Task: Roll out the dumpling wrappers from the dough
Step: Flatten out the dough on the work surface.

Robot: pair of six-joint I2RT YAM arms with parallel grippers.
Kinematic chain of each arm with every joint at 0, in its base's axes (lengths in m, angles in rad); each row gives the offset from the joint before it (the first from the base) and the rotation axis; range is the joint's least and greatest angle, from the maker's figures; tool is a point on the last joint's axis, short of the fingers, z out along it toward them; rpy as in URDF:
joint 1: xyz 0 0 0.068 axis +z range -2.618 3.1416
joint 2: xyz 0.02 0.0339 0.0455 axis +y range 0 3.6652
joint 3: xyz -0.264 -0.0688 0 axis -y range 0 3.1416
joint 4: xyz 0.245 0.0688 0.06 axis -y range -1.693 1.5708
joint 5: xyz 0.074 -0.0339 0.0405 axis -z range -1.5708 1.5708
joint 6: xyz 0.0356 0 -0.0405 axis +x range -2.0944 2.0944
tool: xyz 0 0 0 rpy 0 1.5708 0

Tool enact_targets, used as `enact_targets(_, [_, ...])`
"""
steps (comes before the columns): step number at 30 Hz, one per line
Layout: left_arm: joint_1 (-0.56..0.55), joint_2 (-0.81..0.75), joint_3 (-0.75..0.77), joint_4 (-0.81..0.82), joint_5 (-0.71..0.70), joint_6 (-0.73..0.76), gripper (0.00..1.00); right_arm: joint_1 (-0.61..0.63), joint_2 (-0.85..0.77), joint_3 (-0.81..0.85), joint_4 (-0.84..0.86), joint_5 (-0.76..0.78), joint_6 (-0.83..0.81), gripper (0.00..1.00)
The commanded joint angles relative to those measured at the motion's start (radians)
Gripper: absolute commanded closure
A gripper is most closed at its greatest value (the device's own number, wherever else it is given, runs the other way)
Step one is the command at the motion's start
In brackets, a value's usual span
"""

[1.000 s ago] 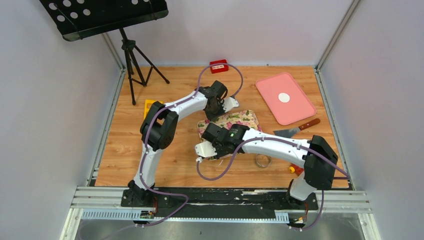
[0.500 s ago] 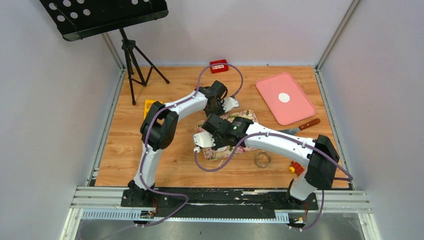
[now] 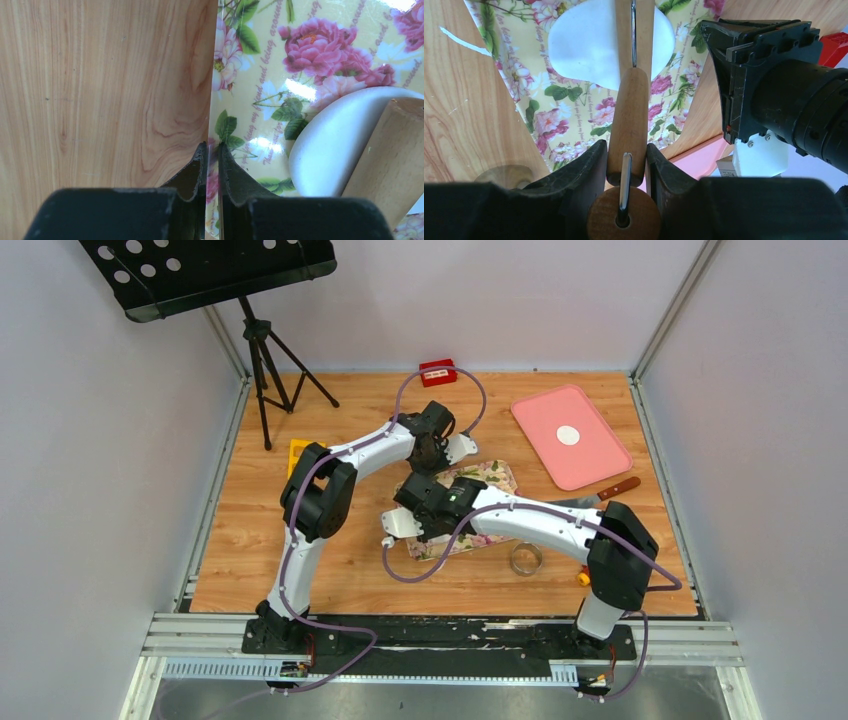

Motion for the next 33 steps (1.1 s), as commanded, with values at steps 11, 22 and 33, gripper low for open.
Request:
enact_targets(11, [-0.002,0.065,-0.016,-0.007,-0.023,0.004,1.00,0.092,0.009,-0.089,-0.213,-0.084,0.066,1.00])
enact_targets(22, [-0.003,0.066,-0.013,-0.009,-0.021,0.004,1.00,0.103,-0.015,-0.069,-0.290,-0.120,0.089,1.00])
enact_targets(33, [-0.003,0.067,-0.013,-0.011,-0.021,0.001,1.00,0.116,-0.082,-0.006,-0.308,-0.062,0.118,1.00])
